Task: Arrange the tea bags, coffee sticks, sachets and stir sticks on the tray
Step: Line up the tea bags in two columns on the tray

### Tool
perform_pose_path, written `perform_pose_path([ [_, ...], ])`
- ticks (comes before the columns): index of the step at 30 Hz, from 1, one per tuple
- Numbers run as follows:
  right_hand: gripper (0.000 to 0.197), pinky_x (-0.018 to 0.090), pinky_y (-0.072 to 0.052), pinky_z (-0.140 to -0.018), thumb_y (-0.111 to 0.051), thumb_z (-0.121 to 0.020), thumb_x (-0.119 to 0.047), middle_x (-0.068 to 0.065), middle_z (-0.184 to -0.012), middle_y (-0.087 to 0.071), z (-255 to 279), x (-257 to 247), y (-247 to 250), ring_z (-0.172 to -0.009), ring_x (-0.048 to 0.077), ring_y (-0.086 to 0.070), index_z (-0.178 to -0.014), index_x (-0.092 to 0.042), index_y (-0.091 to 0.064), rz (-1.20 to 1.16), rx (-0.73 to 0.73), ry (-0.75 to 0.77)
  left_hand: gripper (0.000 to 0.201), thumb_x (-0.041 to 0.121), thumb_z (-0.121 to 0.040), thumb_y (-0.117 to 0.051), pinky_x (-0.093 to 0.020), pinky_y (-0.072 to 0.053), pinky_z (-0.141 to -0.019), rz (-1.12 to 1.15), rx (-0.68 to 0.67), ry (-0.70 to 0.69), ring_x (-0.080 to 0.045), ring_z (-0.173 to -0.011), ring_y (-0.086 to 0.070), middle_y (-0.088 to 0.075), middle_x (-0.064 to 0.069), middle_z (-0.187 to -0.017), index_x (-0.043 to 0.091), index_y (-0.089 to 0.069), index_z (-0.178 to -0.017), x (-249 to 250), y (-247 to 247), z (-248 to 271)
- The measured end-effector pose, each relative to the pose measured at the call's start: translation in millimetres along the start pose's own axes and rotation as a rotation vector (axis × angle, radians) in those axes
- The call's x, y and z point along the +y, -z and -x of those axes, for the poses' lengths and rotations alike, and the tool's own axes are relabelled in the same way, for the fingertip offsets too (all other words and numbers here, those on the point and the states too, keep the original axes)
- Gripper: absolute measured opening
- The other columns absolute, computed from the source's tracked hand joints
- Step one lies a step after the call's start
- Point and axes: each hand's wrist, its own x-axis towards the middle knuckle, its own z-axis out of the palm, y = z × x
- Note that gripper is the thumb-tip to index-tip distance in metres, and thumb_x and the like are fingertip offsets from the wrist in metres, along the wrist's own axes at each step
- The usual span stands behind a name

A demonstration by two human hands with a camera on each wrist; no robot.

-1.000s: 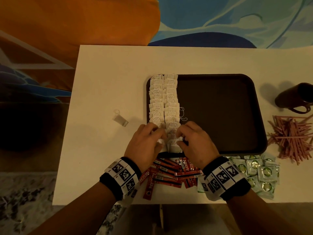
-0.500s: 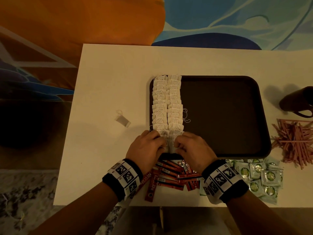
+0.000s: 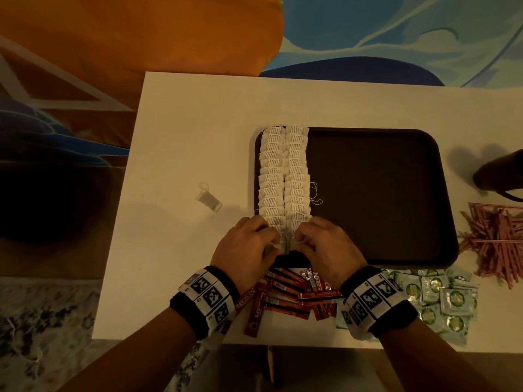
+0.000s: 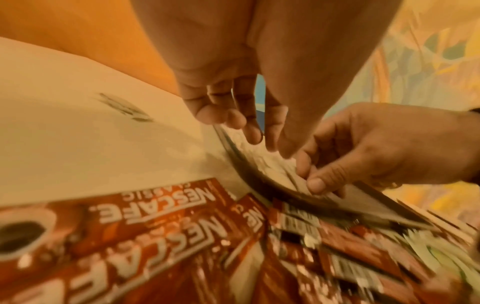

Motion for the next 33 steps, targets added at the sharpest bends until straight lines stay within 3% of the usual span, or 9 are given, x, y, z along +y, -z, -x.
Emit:
perform_pose_path([
  [3, 0.008, 0.037, -0.058, -0.081, -0.072, -0.093, -0.021, -0.010, -0.105, -0.055, 1, 1, 3, -0.091, 0.013, -0.061, -0.099, -0.022, -0.068, -0.006, 0.005, 0.003, 0.007, 0.031, -0.094, -0.065, -0.029, -0.050, -0.082, 0.081, 0.099, 0.091, -0.013, -0.095, -0.055, -0.057, 0.008, -0.102, 0.025, -0.068, -0.096, -14, 13, -3],
  [7, 0.008, 0.035, -0.059, -0.078, -0.073, -0.093, -0.028, -0.011, -0.102, -0.057, 2, 4, 8, -0.086, 0.008, -0.060, -0.098, -0.023, -0.069, -0.028, 0.076, 0.008, 0.014, 0.033, -0.092, -0.064, -0.037, -0.052, -0.085, 0.021, 0.247, 0.364, -0.023, -0.096, -0.059, -0.059, -0.001, -0.104, 0.022, -0.062, -0.101, -65, 43, -16],
  [10, 0.006, 0.034, -0.060, -0.076, -0.073, -0.093, -0.027, -0.012, -0.099, -0.057, 2, 4, 11, -0.083, 0.004, -0.060, -0.096, -0.023, -0.070, -0.046, 0.118, 0.003, 0.040, 0.041, -0.091, -0.069, -0.046, -0.052, -0.089, -0.052, 0.173, 0.560, -0.035, -0.109, -0.056, -0.053, -0.011, -0.122, 0.018, -0.057, -0.121, -89, 59, -24],
  [13, 0.004, 0.034, -0.060, -0.076, -0.071, -0.094, -0.027, -0.012, -0.099, -0.057, 0, 2, 12, -0.084, 0.004, -0.060, -0.096, -0.024, -0.070, -0.042, 0.121, 0.005, 0.051, 0.044, -0.090, -0.070, -0.050, -0.051, -0.094, -0.090, 0.089, 0.574, -0.039, -0.116, -0.052, -0.049, -0.015, -0.128, 0.020, -0.052, -0.131, -92, 64, -31],
  [16, 0.003, 0.034, -0.060, -0.076, -0.071, -0.094, -0.027, -0.013, -0.099, -0.058, -1, -3, 12, -0.083, 0.002, -0.059, -0.095, -0.025, -0.070, -0.061, 0.124, 0.014, 0.049, 0.037, -0.092, -0.070, -0.047, -0.050, -0.094, -0.049, 0.023, 0.588, -0.038, -0.117, -0.055, -0.056, -0.016, -0.127, 0.018, -0.051, -0.133, -87, 63, -39],
  [20, 0.003, 0.030, -0.059, -0.077, -0.071, -0.094, -0.024, -0.012, -0.098, -0.059, -3, -17, 17, -0.082, 0.002, -0.059, -0.097, -0.023, -0.072, -0.112, 0.138, 0.016, 0.022, 0.027, -0.090, -0.071, -0.035, -0.045, -0.079, 0.021, 0.006, 0.467, -0.030, -0.100, -0.060, -0.064, -0.007, -0.106, 0.020, -0.062, -0.110, -72, 57, -42],
  [24, 0.004, 0.029, -0.058, -0.076, -0.073, -0.094, -0.025, -0.012, -0.092, -0.065, -9, -35, 19, -0.082, 0.002, -0.062, -0.097, -0.023, -0.072, -0.237, 0.196, 0.035, 0.018, 0.022, -0.082, -0.078, -0.032, -0.047, -0.072, 0.113, 0.030, 0.285, -0.020, -0.084, -0.060, -0.064, 0.001, -0.092, 0.023, -0.065, -0.094, -36, 55, -39],
  [27, 0.011, 0.027, -0.059, -0.076, -0.074, -0.093, -0.034, -0.014, -0.091, -0.070, -14, -50, 18, -0.084, 0.002, -0.066, -0.101, -0.025, -0.073, -0.365, 0.189, 0.005, 0.022, 0.017, -0.079, -0.079, -0.022, -0.038, -0.065, 0.127, 0.017, 0.137, -0.016, -0.081, -0.057, -0.063, 0.002, -0.090, 0.020, -0.067, -0.097, -7, 53, -38],
  [33, 0.021, 0.019, -0.057, -0.072, -0.080, -0.087, -0.037, -0.013, -0.086, -0.072, -12, -54, 25, -0.081, 0.002, -0.068, -0.101, -0.023, -0.073, -0.443, 0.239, 0.002, 0.029, 0.011, -0.076, -0.076, -0.032, -0.049, -0.070, 0.193, -0.009, 0.042, -0.016, -0.084, -0.058, -0.064, 0.001, -0.094, 0.018, -0.066, -0.102, 13, 54, -39],
])
